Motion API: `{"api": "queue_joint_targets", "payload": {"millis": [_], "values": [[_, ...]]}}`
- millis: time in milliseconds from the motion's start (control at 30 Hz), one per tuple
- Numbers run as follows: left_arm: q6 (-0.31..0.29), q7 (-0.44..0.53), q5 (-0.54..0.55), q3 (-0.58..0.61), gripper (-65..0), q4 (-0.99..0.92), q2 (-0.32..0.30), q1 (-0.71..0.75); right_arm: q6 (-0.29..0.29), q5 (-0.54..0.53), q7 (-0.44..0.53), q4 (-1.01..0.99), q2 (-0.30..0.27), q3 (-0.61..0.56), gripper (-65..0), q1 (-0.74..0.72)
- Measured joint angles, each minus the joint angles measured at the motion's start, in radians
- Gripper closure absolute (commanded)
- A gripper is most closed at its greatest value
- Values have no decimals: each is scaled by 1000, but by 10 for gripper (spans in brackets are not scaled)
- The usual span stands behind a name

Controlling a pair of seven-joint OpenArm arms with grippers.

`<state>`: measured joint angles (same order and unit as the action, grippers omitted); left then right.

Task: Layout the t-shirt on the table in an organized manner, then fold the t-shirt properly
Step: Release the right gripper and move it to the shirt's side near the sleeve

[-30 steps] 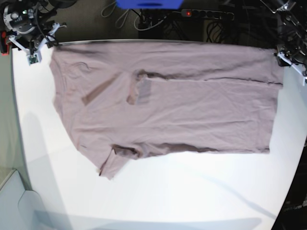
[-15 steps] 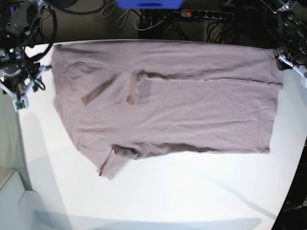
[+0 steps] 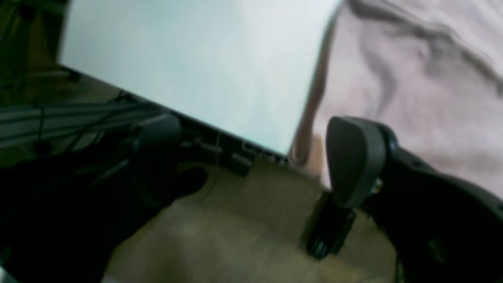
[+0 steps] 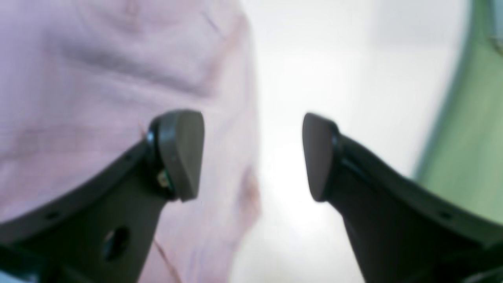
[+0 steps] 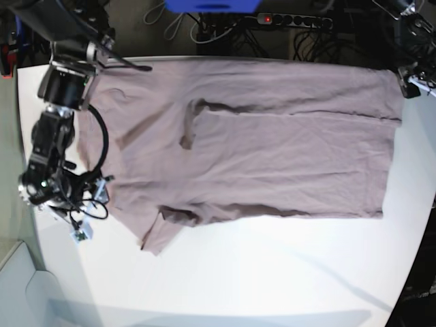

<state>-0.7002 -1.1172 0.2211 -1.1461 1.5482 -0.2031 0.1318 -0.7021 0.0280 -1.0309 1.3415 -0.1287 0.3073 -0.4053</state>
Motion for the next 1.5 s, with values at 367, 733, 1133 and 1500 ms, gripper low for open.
{"api": "queue_joint_targets", "payload": {"millis": [367, 733, 1133, 1500], "values": [[0, 1, 8, -146, -569, 5, -14, -64, 0, 8, 383, -513, -57, -1, -401, -174], [0, 6, 8, -150, -568, 6, -18, -108, 3, 7, 548, -620, -93, -1, -398, -175], [0, -6, -16, -156, -568, 3, -16, -172, 3, -6, 564, -621, -67, -66, -207, -122], [2, 2, -7, -128, -571, -51, -78, -358, 3, -6, 557, -622, -70, -66, 0, -122]]}}
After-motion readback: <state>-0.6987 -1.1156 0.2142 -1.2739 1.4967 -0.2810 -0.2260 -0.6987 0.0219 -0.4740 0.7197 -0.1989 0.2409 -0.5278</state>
